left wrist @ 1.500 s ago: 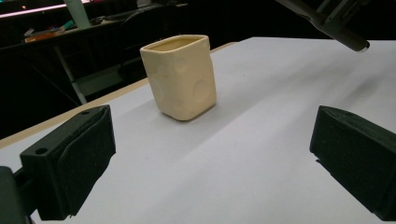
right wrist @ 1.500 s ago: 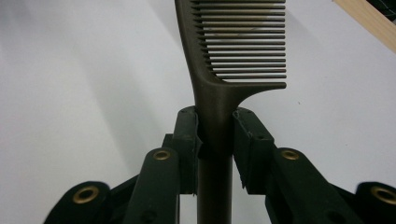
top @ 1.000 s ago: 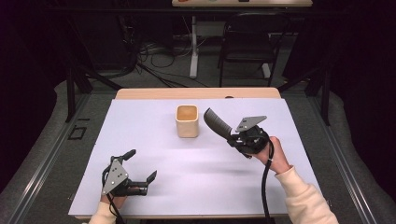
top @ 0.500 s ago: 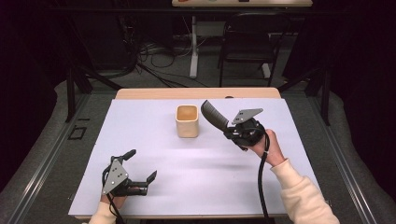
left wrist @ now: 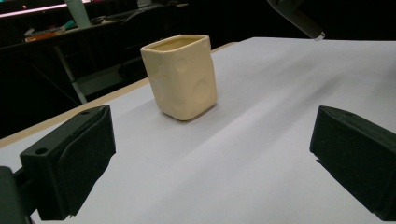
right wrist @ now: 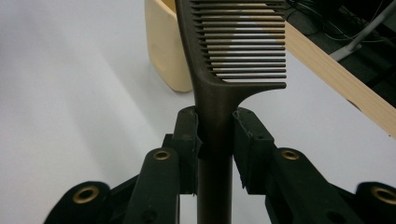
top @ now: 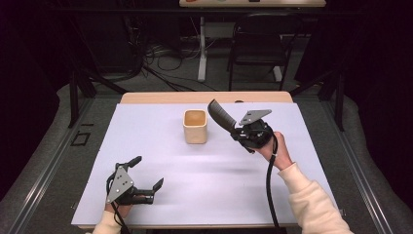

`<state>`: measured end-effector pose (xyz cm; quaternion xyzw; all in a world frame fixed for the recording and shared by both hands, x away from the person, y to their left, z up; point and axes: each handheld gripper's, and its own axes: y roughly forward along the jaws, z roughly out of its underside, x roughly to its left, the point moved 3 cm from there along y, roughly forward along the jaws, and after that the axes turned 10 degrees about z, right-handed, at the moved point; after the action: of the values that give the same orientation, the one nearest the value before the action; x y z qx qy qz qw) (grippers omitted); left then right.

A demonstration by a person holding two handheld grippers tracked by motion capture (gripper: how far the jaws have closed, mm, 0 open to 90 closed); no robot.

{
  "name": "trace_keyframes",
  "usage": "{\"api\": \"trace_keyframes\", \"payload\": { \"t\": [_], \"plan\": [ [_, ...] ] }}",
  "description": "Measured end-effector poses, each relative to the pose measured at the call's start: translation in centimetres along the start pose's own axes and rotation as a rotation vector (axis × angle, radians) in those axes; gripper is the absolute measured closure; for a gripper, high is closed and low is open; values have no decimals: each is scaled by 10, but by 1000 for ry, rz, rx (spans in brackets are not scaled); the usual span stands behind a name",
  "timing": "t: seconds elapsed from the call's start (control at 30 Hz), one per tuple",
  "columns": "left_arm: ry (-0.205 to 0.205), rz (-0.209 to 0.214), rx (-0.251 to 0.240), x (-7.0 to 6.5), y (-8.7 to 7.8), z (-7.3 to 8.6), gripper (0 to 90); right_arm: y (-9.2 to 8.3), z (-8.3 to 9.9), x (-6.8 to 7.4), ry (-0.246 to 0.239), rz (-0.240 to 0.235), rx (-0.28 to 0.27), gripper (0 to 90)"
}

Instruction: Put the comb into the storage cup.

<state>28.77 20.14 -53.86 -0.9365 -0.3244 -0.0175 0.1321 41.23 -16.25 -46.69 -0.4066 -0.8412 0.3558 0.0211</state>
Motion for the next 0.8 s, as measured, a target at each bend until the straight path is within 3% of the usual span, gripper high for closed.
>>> {"api": "trace_keyframes", "payload": {
  "t": [0.8],
  "plan": [
    [-2, -3, -2, 0, 0, 0, 0, 13, -23, -1, 21, 19, -38, 721]
  ]
}}
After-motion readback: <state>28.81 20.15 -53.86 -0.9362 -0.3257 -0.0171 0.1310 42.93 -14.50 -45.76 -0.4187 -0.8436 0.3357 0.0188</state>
